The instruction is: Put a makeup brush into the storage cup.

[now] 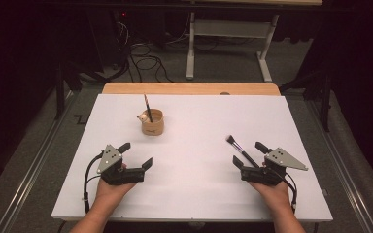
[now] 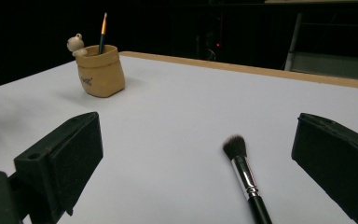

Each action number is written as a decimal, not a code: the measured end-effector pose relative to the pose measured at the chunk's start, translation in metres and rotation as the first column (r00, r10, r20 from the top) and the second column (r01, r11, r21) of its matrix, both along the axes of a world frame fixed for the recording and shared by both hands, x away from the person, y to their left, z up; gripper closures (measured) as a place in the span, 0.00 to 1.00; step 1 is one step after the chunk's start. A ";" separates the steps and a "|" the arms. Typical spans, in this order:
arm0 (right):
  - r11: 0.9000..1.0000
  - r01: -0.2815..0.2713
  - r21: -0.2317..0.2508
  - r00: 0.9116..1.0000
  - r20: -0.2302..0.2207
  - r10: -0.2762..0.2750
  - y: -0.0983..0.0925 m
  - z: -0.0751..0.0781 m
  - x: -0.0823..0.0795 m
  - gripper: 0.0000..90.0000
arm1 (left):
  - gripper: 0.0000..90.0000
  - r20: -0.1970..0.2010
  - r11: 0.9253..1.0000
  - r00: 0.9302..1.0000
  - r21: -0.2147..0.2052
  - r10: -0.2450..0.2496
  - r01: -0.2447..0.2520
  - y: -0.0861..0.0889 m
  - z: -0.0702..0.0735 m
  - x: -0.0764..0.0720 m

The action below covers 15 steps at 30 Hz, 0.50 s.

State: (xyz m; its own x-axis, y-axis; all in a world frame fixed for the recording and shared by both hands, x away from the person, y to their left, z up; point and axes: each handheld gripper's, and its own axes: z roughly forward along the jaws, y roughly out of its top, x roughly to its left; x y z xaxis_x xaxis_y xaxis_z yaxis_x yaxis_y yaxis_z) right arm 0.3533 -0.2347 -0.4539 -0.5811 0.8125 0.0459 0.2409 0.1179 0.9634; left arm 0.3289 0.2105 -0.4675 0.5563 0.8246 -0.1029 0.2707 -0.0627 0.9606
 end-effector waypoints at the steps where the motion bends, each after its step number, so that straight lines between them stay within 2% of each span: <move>1: 1.000 0.000 -0.001 1.000 0.001 0.000 0.000 0.000 0.000 0.03 | 0.04 0.003 1.000 1.000 0.001 -0.002 0.002 -0.001 0.000 -0.001; 15: 0.999 0.050 -0.014 0.999 0.013 -0.050 -0.010 0.003 0.000 0.03 | 0.04 0.020 1.000 1.000 -0.010 -0.011 0.011 -0.002 0.001 -0.001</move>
State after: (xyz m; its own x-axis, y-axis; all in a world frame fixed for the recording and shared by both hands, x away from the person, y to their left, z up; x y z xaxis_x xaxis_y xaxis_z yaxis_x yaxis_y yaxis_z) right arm 0.3532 -0.2446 -0.4504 -0.5404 0.8410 0.0268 0.2348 0.1202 0.9646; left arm 0.3275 0.2086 -0.4670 0.5677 0.8172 -0.0994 0.2503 -0.0563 0.9665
